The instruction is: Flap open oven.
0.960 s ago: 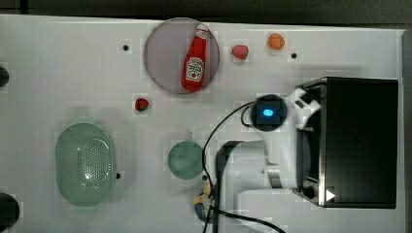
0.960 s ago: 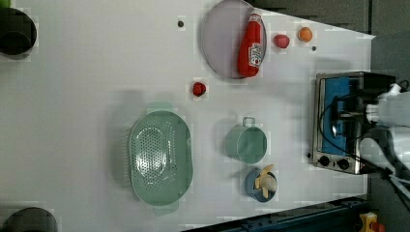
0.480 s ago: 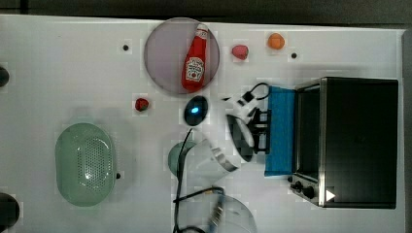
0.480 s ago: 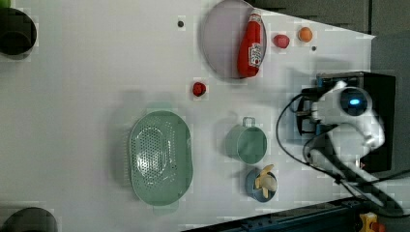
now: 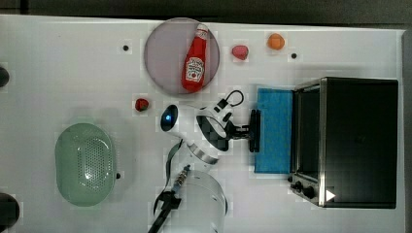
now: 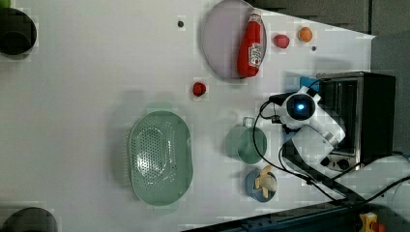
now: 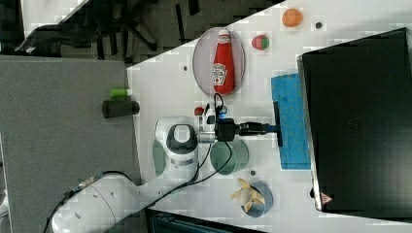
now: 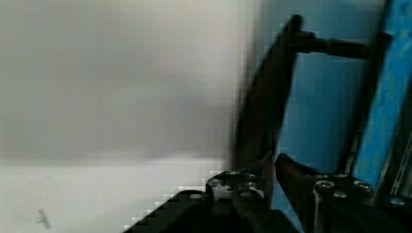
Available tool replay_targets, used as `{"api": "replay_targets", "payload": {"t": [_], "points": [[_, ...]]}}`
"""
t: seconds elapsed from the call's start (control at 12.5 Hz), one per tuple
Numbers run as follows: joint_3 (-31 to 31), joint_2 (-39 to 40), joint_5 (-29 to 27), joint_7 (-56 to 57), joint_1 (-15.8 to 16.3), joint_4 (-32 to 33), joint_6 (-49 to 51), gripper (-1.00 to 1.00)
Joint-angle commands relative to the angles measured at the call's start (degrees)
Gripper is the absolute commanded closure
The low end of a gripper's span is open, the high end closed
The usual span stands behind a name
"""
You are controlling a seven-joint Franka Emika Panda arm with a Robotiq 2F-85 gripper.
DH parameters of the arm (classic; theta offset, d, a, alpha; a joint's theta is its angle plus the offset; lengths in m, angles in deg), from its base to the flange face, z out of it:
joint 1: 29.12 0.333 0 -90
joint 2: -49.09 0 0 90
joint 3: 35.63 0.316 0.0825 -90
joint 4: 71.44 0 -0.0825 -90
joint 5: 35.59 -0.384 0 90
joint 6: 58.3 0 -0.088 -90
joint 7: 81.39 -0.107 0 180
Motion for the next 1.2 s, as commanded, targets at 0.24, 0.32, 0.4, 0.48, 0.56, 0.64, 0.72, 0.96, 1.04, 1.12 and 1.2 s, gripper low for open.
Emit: {"api": "replay_targets", "payload": {"t": [0.24, 0.32, 0.4, 0.48, 0.56, 0.64, 0.72, 0.96, 1.04, 1.12, 1.2], "points": [[-1.3, 0.4, -0.2, -4.6, 1.3, -2.0, 0.4, 0.65], [-1.4, -0.2, -0.4, -4.6, 1.3, -2.0, -0.4, 0.65], [-1.6, -1.2, -1.0, -4.6, 1.2, -2.0, -1.5, 0.65], [-1.8, -2.7, -2.1, -4.6, 1.1, -2.0, -2.5, 0.65], [-1.9, -4.7, -4.1, -4.6, 0.9, -1.9, -3.0, 0.65], [-1.9, -6.8, -6.7, -4.6, 0.7, -1.9, -2.9, 0.65], [-1.9, -9.0, -9.9, -4.6, 0.6, -1.9, -2.9, 0.65], [-2.0, -16.1, -20.9, -4.6, 0.1, -1.9, -2.7, 0.65], [-2.1, -18.6, -24.9, -4.6, -0.1, -2.0, -2.3, 0.65], [-2.1, -21.1, -28.9, -4.6, -0.3, -2.0, -1.3, 0.65], [-2.1, -23.6, -32.6, -4.6, -0.4, -2.0, 0.3, 0.65]]}}
